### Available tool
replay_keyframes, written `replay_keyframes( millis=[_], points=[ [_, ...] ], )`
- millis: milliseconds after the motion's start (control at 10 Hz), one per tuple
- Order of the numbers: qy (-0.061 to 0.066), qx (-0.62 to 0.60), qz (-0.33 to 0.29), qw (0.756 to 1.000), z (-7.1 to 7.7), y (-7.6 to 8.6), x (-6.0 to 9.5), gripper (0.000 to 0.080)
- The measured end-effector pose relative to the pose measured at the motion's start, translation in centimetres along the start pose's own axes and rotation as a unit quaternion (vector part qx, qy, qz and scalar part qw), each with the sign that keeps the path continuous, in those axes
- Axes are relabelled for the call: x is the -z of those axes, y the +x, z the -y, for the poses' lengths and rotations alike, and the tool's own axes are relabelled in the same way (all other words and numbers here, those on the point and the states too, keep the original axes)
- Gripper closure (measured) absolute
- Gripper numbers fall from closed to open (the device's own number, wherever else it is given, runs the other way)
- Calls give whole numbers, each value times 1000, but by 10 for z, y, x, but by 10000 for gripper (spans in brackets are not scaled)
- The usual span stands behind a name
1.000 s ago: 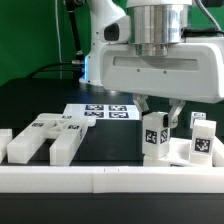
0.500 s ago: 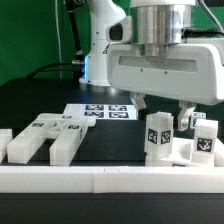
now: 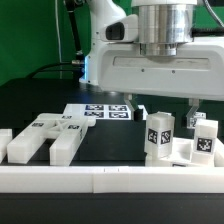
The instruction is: Assemble chair
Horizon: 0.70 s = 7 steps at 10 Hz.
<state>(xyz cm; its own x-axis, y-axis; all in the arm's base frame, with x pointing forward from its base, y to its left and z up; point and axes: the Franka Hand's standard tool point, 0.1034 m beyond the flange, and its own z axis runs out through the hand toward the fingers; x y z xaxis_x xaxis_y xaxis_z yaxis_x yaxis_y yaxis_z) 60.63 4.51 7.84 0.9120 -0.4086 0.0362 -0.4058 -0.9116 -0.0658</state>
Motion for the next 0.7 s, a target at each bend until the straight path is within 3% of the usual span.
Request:
replay_keyframes(
  millis=[300,700],
  points=[
    [-2,117,0,993,1,-1,-1,151],
    [-10,292,1,956,-2,1,-1,151]
  ],
)
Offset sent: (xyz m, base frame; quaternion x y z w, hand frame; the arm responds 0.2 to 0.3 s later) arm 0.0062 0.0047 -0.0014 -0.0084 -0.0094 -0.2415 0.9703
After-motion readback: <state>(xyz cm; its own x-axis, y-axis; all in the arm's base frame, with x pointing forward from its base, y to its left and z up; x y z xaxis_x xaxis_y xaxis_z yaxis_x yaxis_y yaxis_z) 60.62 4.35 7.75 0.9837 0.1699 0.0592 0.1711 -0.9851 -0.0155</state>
